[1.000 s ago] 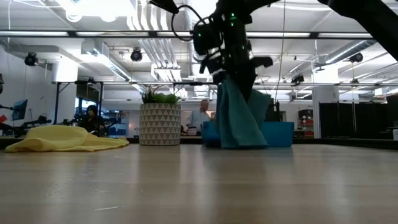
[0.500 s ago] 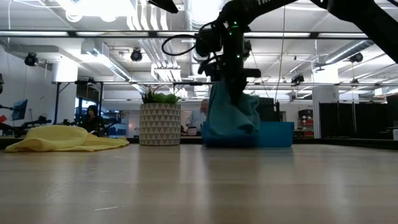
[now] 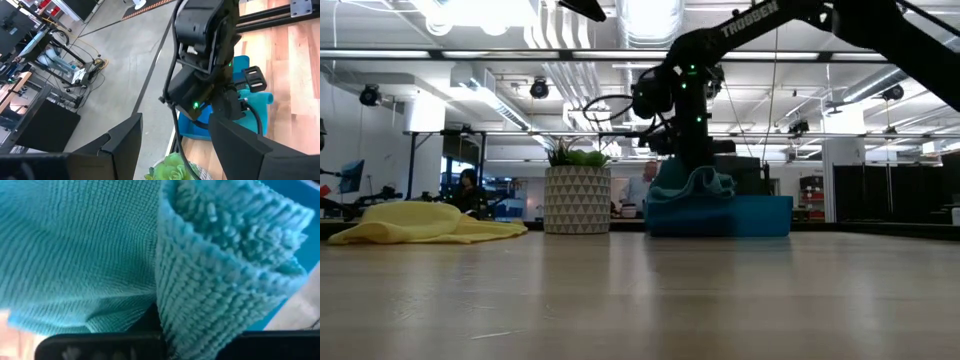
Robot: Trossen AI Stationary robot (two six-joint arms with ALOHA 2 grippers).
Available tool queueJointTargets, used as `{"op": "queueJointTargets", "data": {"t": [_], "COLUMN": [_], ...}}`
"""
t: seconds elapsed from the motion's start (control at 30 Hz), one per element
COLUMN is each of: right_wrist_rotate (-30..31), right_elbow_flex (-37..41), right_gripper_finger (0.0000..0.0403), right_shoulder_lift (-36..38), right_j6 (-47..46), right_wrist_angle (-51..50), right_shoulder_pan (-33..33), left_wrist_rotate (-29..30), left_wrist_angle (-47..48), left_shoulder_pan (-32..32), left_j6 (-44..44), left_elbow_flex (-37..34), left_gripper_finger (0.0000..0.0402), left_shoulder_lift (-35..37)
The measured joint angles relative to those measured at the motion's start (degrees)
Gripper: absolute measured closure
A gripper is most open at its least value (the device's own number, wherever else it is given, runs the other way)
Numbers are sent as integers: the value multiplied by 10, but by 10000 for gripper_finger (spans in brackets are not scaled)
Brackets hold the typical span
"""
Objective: Fold microfiber towels
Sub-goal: Fold the light blue microfiber towel on top of the dark blue microfiber towel into the dark blue bin
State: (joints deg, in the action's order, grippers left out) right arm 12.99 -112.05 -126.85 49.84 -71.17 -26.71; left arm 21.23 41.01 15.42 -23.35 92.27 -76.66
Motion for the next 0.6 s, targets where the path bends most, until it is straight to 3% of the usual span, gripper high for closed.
{"op": "queueJointTargets", "data": {"t": [0.6], "right_wrist_rotate": [38], "right_elbow_flex": [-41], "right_gripper_finger": [394], "right_shoulder_lift": [-66], "right_j6": [23], "right_wrist_angle": [33], "right_shoulder_pan": [-18], "left_wrist_rotate": [-2], "left_wrist_angle": [3], "left_shoulder_pan": [0], "left_j6": [1], "left_elbow_flex": [0], "left_gripper_finger": [187], "left_shoulder_lift": [0]}}
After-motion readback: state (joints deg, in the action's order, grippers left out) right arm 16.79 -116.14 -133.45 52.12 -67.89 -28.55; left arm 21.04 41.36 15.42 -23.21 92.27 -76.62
